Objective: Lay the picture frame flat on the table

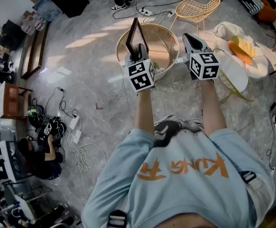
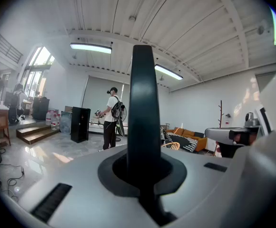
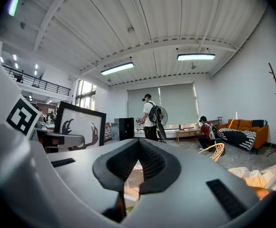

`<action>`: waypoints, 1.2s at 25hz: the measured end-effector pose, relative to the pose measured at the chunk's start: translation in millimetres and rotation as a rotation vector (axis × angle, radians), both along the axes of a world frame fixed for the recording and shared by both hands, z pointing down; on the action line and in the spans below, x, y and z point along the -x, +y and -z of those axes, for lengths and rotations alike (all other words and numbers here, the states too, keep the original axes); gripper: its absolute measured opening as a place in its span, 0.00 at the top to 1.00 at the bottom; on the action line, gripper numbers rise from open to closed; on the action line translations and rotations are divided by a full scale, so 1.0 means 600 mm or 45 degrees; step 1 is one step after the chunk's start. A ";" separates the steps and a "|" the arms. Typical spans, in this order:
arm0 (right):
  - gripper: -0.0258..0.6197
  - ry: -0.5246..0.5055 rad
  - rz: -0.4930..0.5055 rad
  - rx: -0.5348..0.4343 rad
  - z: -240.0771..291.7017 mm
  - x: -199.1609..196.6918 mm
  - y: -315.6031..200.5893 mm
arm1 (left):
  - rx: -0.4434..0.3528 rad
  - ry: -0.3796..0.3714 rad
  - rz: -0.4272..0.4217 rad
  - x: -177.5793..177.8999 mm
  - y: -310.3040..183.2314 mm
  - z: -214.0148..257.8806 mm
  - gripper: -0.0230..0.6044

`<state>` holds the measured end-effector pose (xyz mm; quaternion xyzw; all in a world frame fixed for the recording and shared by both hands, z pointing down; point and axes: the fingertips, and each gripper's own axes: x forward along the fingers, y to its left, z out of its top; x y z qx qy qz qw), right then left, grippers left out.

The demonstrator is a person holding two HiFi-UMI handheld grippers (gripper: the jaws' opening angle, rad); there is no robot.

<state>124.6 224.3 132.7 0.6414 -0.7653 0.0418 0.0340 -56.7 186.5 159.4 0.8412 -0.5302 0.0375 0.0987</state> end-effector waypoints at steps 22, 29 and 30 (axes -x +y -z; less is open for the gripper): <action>0.96 -0.059 -0.077 0.044 -0.031 0.075 -0.021 | 0.002 0.058 -0.034 0.096 -0.024 -0.019 0.92; 0.96 0.007 -0.030 0.062 -0.027 0.103 -0.036 | 0.019 0.123 0.023 0.131 -0.044 -0.020 0.92; 0.96 0.007 -0.035 0.065 -0.028 0.101 -0.036 | 0.020 0.128 0.020 0.131 -0.046 -0.020 0.92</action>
